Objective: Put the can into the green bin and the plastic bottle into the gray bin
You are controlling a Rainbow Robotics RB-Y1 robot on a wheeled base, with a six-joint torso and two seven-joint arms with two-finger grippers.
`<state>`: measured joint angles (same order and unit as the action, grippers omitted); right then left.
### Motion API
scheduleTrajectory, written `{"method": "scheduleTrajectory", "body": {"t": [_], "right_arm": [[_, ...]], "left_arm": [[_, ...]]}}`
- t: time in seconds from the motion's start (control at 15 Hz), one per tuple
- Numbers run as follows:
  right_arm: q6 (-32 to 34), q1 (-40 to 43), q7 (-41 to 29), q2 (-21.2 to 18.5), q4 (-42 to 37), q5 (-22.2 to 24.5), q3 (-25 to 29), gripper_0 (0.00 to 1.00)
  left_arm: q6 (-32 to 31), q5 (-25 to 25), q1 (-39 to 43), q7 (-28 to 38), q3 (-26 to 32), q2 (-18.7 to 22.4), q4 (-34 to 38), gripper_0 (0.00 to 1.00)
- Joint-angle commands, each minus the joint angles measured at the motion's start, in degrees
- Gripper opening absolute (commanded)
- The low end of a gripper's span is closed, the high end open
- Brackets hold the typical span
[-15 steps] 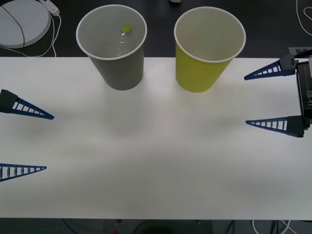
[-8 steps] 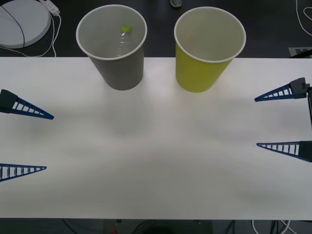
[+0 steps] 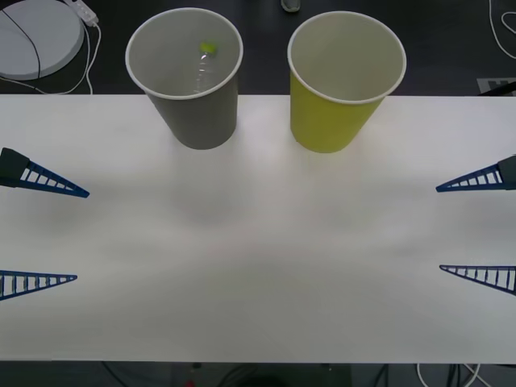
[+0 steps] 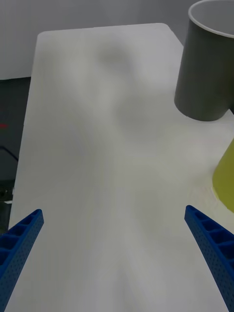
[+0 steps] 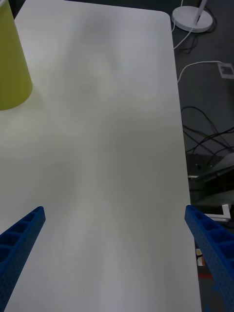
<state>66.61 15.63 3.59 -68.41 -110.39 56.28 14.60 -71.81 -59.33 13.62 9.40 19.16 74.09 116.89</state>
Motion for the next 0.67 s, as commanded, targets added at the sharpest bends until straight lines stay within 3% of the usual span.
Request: {"method": "scheduleTrajectory", "body": {"t": [0.07,0.67], "right_arm": [[0.5,0.9,0.5,0.0,0.0,-0.4,0.6,1.0],[0.5,1.2,1.7,0.0,1.1,-1.5,1.1,1.0]], "left_arm": [[0.0,0.0,0.0,0.0,0.0,0.0,0.0,1.0],[0.0,0.0,0.0,0.0,0.0,0.0,0.0,1.0]]}}
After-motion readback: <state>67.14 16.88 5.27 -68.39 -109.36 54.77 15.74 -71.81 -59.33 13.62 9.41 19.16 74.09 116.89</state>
